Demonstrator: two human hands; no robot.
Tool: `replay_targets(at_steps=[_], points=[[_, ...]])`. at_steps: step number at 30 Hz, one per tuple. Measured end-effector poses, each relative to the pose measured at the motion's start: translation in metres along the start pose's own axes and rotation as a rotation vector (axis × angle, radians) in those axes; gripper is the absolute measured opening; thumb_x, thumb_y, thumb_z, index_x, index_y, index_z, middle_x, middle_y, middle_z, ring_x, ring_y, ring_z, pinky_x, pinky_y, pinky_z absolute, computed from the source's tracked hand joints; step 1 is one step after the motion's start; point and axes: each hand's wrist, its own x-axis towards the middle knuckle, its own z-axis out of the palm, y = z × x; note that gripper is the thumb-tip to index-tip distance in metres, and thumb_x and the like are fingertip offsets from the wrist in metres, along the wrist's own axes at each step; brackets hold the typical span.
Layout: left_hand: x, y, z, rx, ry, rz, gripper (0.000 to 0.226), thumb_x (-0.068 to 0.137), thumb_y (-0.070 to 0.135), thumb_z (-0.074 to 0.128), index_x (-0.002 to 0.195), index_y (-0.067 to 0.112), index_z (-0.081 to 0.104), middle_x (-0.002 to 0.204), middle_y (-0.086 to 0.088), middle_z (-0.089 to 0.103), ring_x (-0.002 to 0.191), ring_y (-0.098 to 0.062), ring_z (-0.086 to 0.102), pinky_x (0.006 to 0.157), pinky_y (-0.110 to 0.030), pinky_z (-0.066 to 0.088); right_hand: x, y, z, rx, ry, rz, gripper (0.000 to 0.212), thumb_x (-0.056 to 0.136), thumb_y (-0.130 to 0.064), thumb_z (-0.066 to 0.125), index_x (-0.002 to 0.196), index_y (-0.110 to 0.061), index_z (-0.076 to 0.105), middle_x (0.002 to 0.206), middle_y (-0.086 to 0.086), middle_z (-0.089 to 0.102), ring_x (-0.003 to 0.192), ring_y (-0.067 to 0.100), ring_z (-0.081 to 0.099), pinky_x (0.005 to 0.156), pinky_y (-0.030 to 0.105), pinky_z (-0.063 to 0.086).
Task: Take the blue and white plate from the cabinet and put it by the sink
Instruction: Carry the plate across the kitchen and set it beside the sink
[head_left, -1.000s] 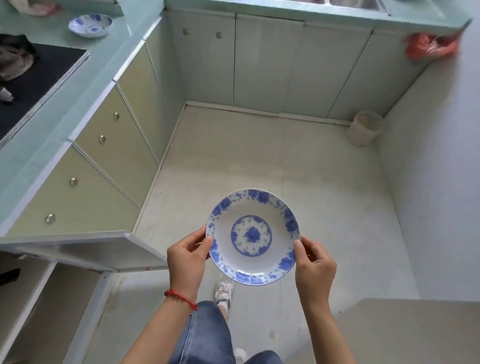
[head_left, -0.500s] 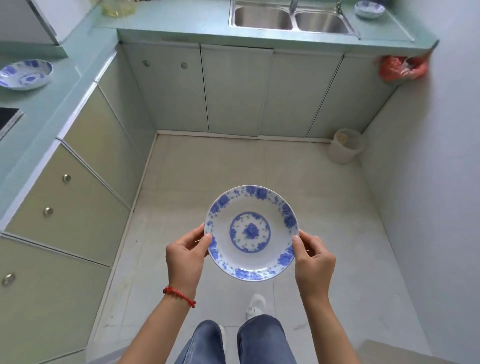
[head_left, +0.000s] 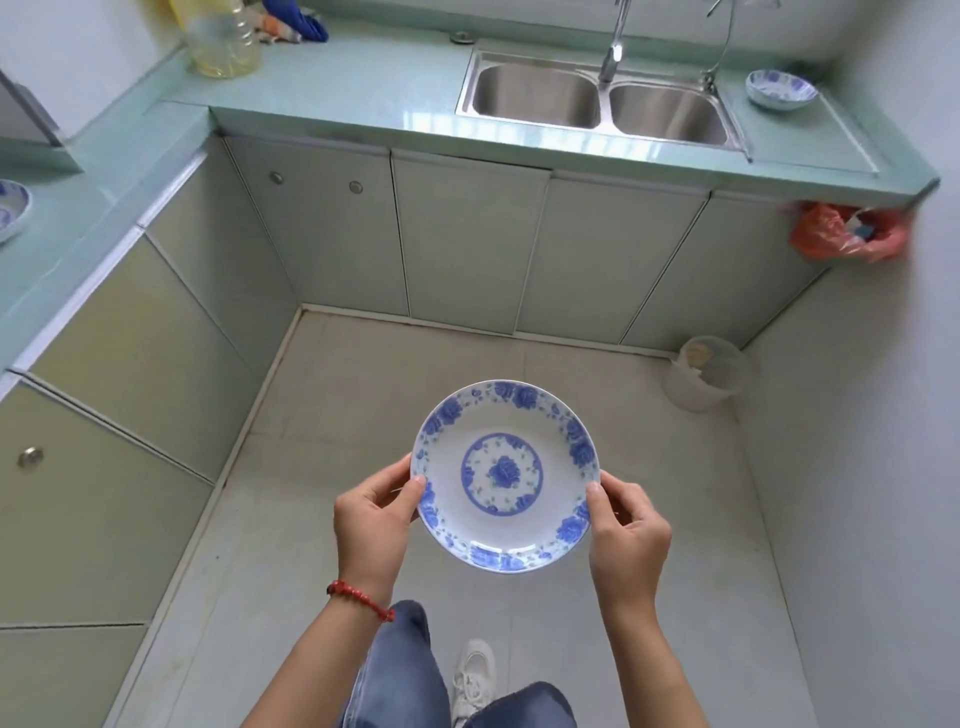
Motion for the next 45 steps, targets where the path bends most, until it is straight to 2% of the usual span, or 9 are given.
replay_targets(at_steps=[6,13,16,19,24,26,31,38,45], points=[[0.080,0.018,0.048,-0.029,0.008,-0.004,0.026,0.079,-0.004,0.062,0.094,0.015,0.070,0.087,0.002,0.071,0.076,-0.006,0.069,0.065,-0.020,0.058,0.083,-0.003,0.040,0.041,-0.007,0.043,0.034,0.083,-0.006,0.060,0.073,-0.038,0.064,0.079,-0.002,0.067,0.072,0.010,0.063,0.058,0.009,0.049],[0.204,0.047,0.100,-0.029,0.007,0.014,0.026,0.079,-0.006,0.060,0.096,0.012,0.069,0.085,-0.001,0.071,0.068,-0.002,0.068,0.061,-0.016,0.056,0.192,-0.018,0.116,0.043,0.004,0.033,0.031,0.082,-0.006,0.061,0.074,-0.036,0.064,0.079,0.001,0.066,0.072,0.013,0.063,0.059,0.011,0.050],[0.252,0.068,0.116,-0.037,0.000,0.021,0.030,0.079,-0.006,0.060,0.090,0.020,0.069,0.080,0.009,0.072,0.069,-0.003,0.068,0.061,-0.017,0.056,0.235,-0.033,0.146,0.031,0.000,0.027,0.032,0.082,-0.006,0.061,0.074,-0.037,0.064,0.078,0.000,0.066,0.070,0.009,0.062,0.061,0.014,0.050],[0.295,0.084,0.130,-0.034,-0.010,0.017,0.030,0.079,-0.005,0.061,0.089,0.022,0.070,0.072,0.019,0.073,0.071,-0.003,0.068,0.059,-0.016,0.055,0.276,-0.046,0.173,0.064,-0.008,0.037,0.034,0.081,-0.005,0.061,0.072,-0.037,0.065,0.077,-0.001,0.065,0.065,0.002,0.059,0.058,0.009,0.047],[0.345,0.095,0.147,-0.045,0.039,-0.002,0.029,0.078,-0.001,0.063,0.088,0.024,0.071,0.081,0.017,0.073,0.080,-0.007,0.069,0.065,-0.019,0.057,0.331,-0.057,0.211,0.072,-0.050,0.048,0.027,0.082,-0.004,0.061,0.075,-0.029,0.068,0.077,-0.002,0.065,0.065,0.001,0.059,0.059,0.009,0.047],[0.362,0.096,0.153,-0.055,0.075,-0.011,0.029,0.077,-0.001,0.063,0.088,0.025,0.071,0.082,0.016,0.074,0.081,-0.009,0.070,0.066,-0.020,0.057,0.355,-0.059,0.226,0.061,-0.092,0.058,0.018,0.082,-0.005,0.061,0.080,-0.020,0.071,0.077,-0.002,0.065,0.064,0.000,0.059,0.059,0.010,0.048],[0.404,0.100,0.168,-0.097,0.233,-0.022,0.029,0.077,-0.002,0.064,0.087,0.025,0.072,0.086,0.011,0.074,0.081,-0.010,0.070,0.066,-0.021,0.058,0.416,-0.073,0.273,0.016,-0.250,0.010,0.033,0.082,-0.006,0.061,0.071,-0.037,0.066,0.075,-0.002,0.066,0.064,0.001,0.059,0.057,0.008,0.046],[0.451,0.119,0.185,-0.165,0.533,-0.006,0.026,0.078,0.002,0.064,0.091,0.022,0.071,0.095,0.003,0.073,0.090,-0.015,0.068,0.082,-0.038,0.055,0.488,-0.106,0.342,-0.024,-0.564,-0.091,0.030,0.082,-0.010,0.062,0.072,-0.038,0.065,0.076,-0.002,0.067,0.065,0.000,0.059,0.058,0.008,0.046],[0.458,0.127,0.163,-0.215,0.796,-0.004,0.034,0.078,0.000,0.063,0.083,0.032,0.072,0.091,0.013,0.072,0.087,-0.008,0.068,0.076,-0.028,0.056,0.495,-0.124,0.412,-0.042,-0.850,-0.122,0.028,0.082,-0.009,0.062,0.074,-0.035,0.066,0.078,-0.001,0.067,0.067,0.000,0.059,0.060,0.010,0.047]])
